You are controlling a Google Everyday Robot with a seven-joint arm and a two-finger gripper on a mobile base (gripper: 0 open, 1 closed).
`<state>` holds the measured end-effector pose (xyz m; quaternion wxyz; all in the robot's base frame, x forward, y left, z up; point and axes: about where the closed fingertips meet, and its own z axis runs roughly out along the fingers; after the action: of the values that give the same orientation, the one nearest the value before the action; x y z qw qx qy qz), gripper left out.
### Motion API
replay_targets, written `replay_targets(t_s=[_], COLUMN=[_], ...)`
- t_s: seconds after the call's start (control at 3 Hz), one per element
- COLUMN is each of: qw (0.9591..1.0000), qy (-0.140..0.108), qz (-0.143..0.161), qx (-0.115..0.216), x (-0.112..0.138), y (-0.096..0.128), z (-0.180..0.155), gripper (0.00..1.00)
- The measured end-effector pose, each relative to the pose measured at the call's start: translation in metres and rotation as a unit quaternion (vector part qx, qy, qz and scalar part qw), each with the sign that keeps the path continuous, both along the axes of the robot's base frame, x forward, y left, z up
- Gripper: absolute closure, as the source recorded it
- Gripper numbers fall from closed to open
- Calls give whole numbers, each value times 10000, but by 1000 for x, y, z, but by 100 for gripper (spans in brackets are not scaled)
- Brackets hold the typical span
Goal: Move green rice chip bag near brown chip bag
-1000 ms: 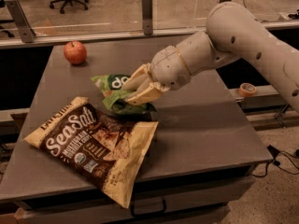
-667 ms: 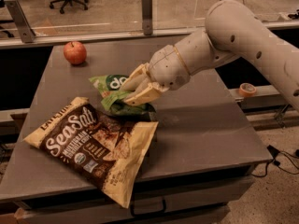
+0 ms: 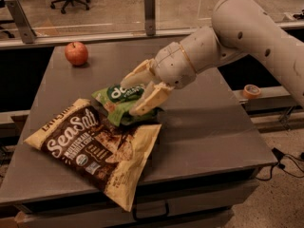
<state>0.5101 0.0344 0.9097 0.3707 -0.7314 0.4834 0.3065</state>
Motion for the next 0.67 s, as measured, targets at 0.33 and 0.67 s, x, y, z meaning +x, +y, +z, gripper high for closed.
replay_targets(t_s=[0.33, 0.67], qw=[9994, 9930], qy=[-262, -672], qz=[-231, -939], qx=[9, 260], x=[12, 42], y=[-18, -67], z=[14, 49], gripper=[0, 0])
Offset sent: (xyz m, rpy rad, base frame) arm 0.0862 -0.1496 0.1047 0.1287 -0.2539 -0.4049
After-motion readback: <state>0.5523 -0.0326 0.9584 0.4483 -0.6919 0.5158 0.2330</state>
